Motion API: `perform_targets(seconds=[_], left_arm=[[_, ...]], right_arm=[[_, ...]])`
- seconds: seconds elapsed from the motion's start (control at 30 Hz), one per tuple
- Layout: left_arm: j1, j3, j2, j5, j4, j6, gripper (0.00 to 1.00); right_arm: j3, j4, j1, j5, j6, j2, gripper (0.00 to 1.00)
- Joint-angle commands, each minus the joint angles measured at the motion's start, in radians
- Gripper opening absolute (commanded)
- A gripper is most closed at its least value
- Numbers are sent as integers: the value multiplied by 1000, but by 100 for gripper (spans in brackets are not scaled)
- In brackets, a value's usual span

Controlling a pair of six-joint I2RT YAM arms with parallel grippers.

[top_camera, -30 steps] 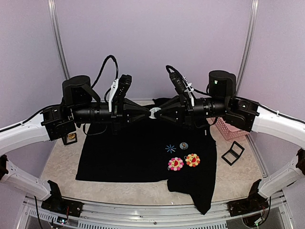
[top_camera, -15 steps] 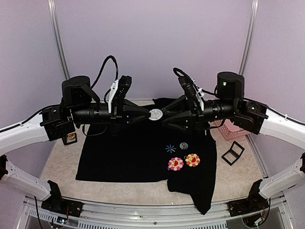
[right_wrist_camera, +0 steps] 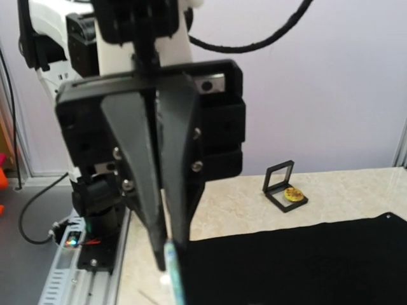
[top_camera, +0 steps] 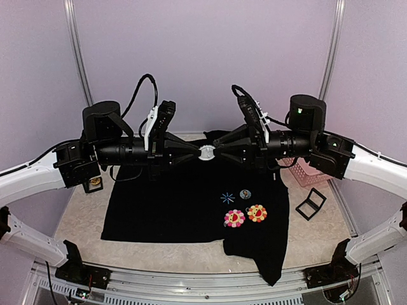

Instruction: Pin the brooch onto the clothing

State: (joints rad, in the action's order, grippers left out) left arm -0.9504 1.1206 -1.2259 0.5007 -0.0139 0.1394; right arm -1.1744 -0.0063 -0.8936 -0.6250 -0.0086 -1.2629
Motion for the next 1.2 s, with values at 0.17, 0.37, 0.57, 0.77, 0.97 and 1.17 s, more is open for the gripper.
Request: perform_targets(seconds=[0.17,0.37,0.57,0.77,0.97,1.17], left_arm=[[2,15,3,13,0,6,0],[10,12,-6,-2,-11,-14,0],[156,7,-62,-181,-15,-238,63],[244,-49,-286,-232,24,-264,61],[121,-4,-524,-184,71,-17,54],[65,-8,-626,-161,55,198,62]], right_arm=[[-14,44,5,-30,40,-43,8],[-7,50,7,-19,45,-39,0],[101,67,126,78,161,-34,0],[307,190,261,160,250,-79,0],[430,306,303,247,185,-164,0],[477,390,304,249,94,-226,0]])
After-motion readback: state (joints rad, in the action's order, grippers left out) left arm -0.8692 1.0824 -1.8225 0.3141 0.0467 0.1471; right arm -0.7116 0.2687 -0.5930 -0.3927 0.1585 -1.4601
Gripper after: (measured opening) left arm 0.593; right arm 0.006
